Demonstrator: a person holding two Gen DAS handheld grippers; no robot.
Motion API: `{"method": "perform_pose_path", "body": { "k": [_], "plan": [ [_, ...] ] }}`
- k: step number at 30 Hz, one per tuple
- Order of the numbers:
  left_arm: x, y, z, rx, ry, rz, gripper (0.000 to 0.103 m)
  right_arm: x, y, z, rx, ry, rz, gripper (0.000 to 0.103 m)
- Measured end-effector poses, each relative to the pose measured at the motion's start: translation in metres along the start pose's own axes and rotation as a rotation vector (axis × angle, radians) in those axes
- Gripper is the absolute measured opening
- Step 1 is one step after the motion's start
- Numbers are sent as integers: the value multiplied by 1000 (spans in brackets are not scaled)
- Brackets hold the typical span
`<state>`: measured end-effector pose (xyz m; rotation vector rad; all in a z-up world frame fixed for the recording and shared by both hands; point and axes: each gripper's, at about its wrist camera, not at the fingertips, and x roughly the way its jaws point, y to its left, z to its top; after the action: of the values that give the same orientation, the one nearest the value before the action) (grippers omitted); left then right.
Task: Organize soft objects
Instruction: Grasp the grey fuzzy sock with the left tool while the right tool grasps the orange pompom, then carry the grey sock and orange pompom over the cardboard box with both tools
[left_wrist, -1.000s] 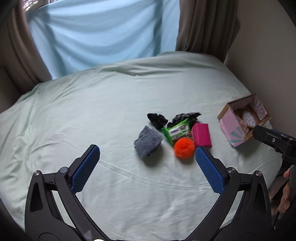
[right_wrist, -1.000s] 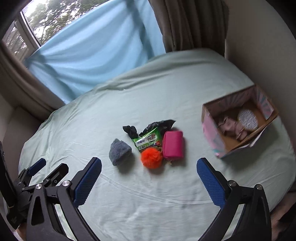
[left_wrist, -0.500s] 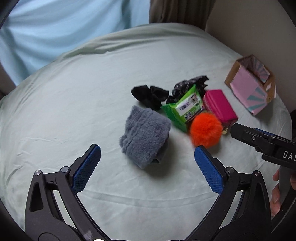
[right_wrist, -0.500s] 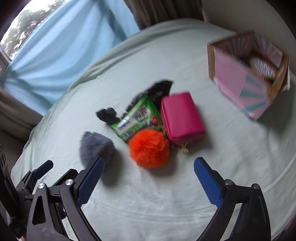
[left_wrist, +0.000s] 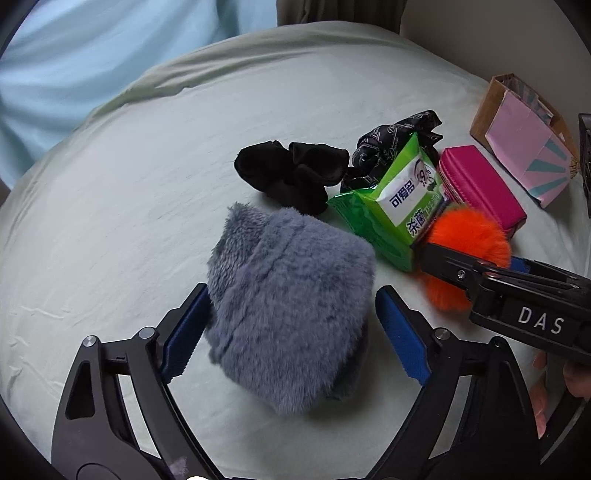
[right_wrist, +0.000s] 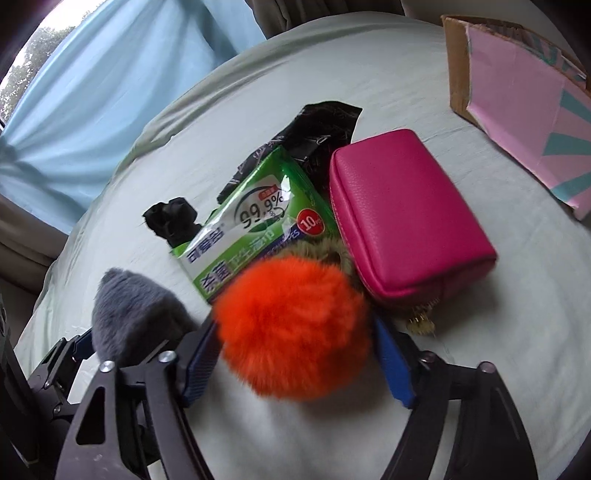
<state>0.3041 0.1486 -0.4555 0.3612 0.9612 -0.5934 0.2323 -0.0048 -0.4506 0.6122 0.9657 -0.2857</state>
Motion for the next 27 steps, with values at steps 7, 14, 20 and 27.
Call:
{"method": "perform_pose_path", "body": {
  "k": [7,14,20,27],
  "plan": [
    [9,-1,7,26,20,-1,67,-1,-1,0,-1,-15,-17,52],
    [3,-2,7,20,28,4,61,-6,-3,-5,2,1,-9,37],
    [-10,-5,13,2,20,2,60,-22,-7,-6,10,-10,20,35],
    [-45,-12,23,-42,3,2,60,-54,-2,2,-12,-28,54,35]
  ]
}}
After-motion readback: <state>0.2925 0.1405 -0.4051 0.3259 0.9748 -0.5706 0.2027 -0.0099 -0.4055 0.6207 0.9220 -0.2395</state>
